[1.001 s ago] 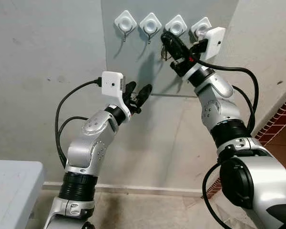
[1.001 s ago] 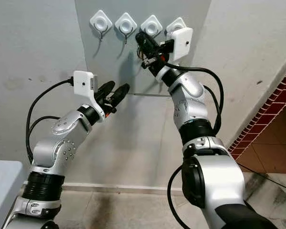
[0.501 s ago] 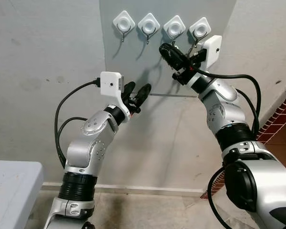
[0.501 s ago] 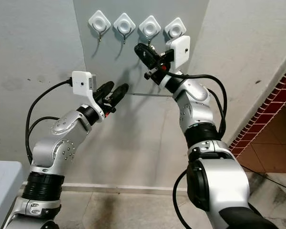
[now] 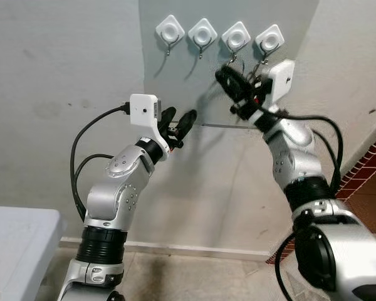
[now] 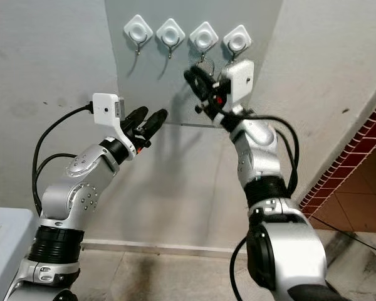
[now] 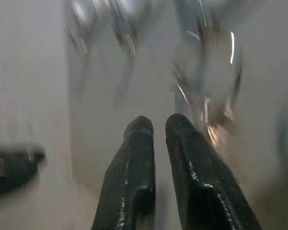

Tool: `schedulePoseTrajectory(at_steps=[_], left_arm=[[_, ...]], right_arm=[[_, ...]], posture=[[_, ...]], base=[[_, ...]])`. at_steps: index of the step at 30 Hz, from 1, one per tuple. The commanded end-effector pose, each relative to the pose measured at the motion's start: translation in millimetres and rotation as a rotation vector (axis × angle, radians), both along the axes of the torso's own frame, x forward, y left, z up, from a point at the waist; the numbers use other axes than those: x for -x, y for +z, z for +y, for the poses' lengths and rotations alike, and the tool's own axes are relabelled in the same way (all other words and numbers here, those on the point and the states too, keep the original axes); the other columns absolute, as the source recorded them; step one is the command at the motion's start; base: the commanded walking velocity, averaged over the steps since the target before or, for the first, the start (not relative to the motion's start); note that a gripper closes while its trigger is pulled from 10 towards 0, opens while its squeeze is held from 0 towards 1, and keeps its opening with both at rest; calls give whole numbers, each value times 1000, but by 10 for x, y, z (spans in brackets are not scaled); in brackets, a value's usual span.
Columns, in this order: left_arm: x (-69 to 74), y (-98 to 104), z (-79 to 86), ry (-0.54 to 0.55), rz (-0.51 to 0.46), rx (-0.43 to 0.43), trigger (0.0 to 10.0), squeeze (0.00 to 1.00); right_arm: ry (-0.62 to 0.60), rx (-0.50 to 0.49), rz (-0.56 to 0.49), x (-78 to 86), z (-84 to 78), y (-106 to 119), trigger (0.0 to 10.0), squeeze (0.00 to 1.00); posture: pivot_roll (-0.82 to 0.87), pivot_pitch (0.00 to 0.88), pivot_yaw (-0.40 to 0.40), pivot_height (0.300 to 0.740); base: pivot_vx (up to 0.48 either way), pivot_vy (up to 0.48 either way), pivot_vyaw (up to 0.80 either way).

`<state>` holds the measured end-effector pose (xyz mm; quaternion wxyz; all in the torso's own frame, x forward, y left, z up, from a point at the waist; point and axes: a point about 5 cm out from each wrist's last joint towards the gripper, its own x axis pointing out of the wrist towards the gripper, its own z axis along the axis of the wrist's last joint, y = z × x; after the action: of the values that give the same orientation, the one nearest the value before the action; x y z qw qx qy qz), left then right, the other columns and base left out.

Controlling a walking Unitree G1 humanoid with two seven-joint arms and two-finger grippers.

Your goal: Hang keys on a hook

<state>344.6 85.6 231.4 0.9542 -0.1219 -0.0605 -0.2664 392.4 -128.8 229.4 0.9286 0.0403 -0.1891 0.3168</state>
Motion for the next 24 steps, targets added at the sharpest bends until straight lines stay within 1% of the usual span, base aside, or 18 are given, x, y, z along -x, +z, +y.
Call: schedulePoseTrajectory(at_steps=[1,3,8,11,12,14,16,19,20,21,22,24], left_arm=[[12,56,-16,4,-19,-1,10000,0],[13,55,-15,7,-19,1,10000,0],[21,36,-15,10,-15,1,10000,0],[19,-42,12,34,3,2,10000,0],[20,-96,26,42,14,-4,10000,0],[21,-122,31,43,19,-8,10000,0],[22,-306,85,80,66,-20,10000,0],[29,-510,159,128,117,-32,10000,0],[29,-510,159,128,117,-32,10000,0],[42,-603,191,141,139,-30,10000,0],[50,-631,201,145,142,-33,10000,0],[72,-724,233,162,166,-24,10000,0]], right_arm=[[-29,-46,-57,-7,-41,139,10000,1000],[-55,-71,-68,1,-55,140,10000,1000],[-61,-98,-69,23,-58,103,10000,1000],[-76,-113,-52,55,-86,5,10000,1000],[-90,-117,-43,73,-104,-51,10000,1000],[-98,-116,-39,80,-113,-77,10000,1000],[-142,-134,-8,141,-173,-248,10000,1000],[-204,-151,33,233,-241,-457,10000,1000],[-204,-151,33,233,-241,-457,10000,1000],[-240,-168,58,299,-280,-569,10000,1000],[-252,-175,68,325,-294,-609,10000,1000],[-283,-147,95,413,-328,-751,10000,1000]], posture=[[38,79,-21,740],[39,77,-22,740],[43,74,-24,740],[46,68,-24,740],[46,64,-22,740],[46,64,-22,740],[43,53,-16,740],[37,48,-11,740],[37,48,-11,740],[38,44,-9,740],[38,44,-8,740],[36,40,-5,740]], base=[[0,0,0],[0,0,0],[0,0,0],[0,0,0],[0,0,0],[0,0,0],[0,0,0],[0,0,0],[0,0,0],[0,0,0],[0,0,0],[0,0,0]])
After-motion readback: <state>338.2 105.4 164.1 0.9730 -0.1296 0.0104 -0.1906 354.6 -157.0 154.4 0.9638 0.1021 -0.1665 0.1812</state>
